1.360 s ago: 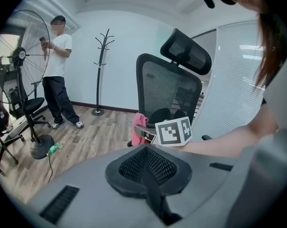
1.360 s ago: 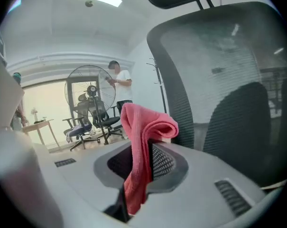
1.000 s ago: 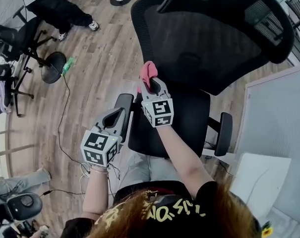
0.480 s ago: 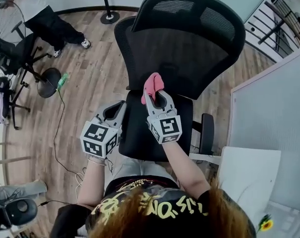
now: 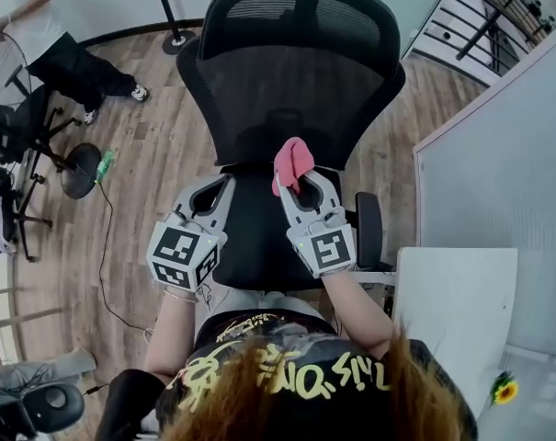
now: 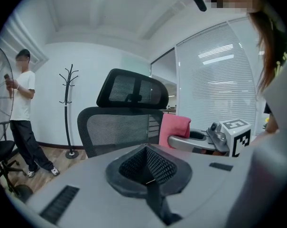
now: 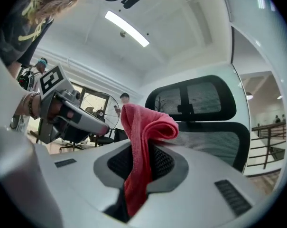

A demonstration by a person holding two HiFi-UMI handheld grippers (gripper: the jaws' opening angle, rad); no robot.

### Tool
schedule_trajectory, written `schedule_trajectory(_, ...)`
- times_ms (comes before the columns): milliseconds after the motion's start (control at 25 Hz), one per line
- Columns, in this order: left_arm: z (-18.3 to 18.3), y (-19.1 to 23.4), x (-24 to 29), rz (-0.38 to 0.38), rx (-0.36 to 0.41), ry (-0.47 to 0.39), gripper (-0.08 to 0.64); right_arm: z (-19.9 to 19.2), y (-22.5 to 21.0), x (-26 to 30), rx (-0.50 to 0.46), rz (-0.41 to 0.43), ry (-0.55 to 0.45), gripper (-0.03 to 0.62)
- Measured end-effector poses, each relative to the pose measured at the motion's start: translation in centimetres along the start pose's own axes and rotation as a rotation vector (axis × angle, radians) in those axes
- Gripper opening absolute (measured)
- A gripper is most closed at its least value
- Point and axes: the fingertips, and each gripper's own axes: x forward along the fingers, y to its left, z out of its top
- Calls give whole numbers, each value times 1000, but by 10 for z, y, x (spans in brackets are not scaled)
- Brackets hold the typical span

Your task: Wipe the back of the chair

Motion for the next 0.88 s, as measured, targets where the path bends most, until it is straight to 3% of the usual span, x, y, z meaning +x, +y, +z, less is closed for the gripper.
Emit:
schedule_trajectory(280,7,-20,-5,3,7,-43,-6,7,-9,-37,14,-19,-13,61)
schedule_trajectory(880,13,-33,-11,20,11,-79,-6,17,-18,-52,3,-14,-46,61)
